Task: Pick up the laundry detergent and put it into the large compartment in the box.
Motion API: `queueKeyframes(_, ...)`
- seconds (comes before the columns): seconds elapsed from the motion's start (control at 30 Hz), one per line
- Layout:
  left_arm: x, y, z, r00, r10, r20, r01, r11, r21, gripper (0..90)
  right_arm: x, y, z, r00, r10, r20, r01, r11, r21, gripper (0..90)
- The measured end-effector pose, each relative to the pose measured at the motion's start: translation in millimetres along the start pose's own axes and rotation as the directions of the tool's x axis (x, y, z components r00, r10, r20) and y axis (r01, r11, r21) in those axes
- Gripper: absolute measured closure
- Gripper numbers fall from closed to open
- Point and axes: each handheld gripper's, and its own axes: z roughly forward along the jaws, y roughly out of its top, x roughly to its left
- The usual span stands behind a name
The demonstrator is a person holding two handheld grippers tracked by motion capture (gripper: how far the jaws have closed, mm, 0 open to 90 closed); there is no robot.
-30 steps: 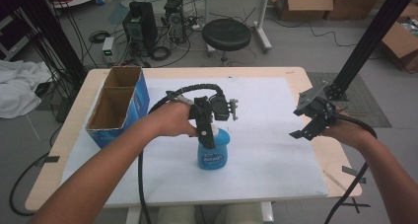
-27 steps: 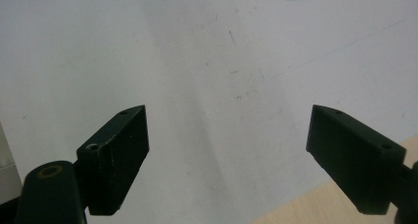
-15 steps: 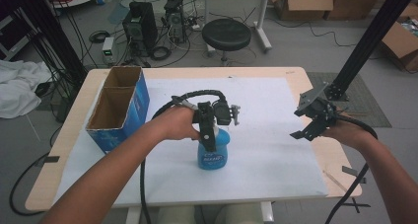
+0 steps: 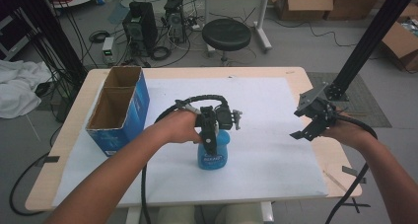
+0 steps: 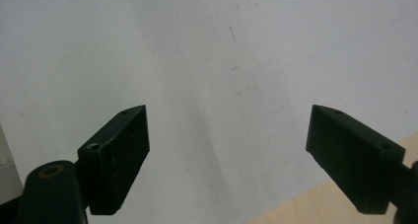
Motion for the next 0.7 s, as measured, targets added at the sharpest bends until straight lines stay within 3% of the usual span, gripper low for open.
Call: queueKeyframes(0.7,0.4,-0.3,2.5,0.9999,0.003,0.010,-0.003,1.0000,0.003,27.3,0.2,0.4,0.3,1.0000,0.001,-0.001,-0.001,1.000,-0.007,16.7)
